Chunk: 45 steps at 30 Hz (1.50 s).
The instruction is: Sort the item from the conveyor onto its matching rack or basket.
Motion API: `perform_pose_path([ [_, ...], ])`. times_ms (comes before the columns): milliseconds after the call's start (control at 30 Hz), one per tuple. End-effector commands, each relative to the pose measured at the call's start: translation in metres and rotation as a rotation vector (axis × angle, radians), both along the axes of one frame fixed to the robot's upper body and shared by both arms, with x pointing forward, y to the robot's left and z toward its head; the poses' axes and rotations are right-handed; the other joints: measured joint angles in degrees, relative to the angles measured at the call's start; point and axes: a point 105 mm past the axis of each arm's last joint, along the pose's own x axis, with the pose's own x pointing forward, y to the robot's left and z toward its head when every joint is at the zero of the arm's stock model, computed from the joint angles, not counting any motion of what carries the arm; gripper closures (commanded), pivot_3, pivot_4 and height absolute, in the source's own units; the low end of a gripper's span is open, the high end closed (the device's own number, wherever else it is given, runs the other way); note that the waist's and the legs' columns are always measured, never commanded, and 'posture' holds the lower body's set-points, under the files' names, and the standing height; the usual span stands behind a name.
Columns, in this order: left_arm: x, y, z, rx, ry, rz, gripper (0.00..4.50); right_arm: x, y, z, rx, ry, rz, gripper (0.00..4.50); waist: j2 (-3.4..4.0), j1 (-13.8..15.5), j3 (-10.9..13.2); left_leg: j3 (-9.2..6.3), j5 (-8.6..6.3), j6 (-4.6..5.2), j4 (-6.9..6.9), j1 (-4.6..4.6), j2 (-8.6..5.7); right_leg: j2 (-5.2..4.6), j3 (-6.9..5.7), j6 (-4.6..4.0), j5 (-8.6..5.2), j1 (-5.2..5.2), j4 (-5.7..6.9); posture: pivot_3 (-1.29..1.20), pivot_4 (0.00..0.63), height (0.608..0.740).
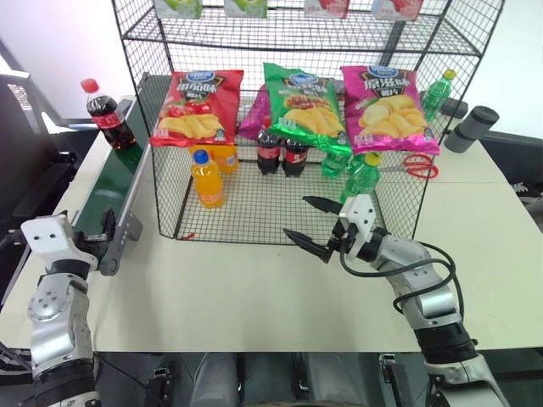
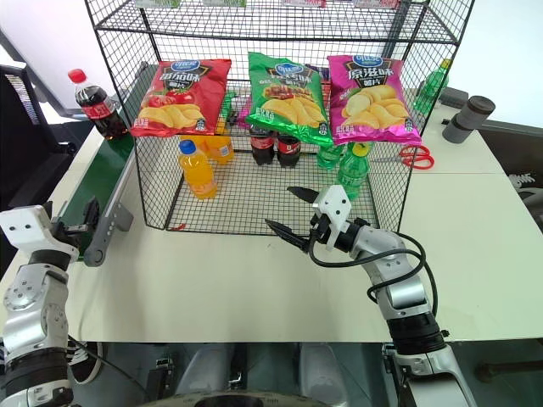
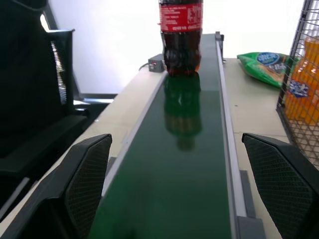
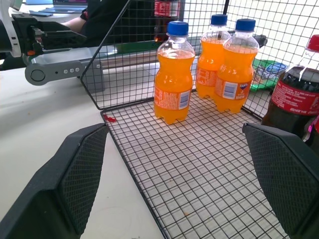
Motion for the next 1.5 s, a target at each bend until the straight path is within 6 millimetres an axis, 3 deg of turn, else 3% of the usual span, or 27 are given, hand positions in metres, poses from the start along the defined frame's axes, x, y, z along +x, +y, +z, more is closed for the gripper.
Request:
perform_pose_path([
  [33, -0.001, 0.005, 0.013, 0.035, -0.058, 0.03, 0.0, -0.001, 0.004, 0.01, 0.012, -0.05, 0.013, 0.01, 0.0, -0.02, 0.0, 0.0, 0.0, 0.0, 0.0, 0.0, 0.0, 0.0, 0.0, 0.0, 0.0, 0.0, 0.0, 0.0, 0.15, 0.74],
  [1500, -0.006, 0.02, 0.021, 0.044, -0.054, 0.089, 0.0, -0.003, 0.012, 0.008, 0.025, -0.054, 0.021, 0.01, 0.0, -0.06, 0.0, 0.0, 0.0, -0.01, 0.0, 0.0, 0.0, -0.02, 0.0, 0.0, 0.0, -0.01, 0.0, 0.0, 0.15, 0.74],
])
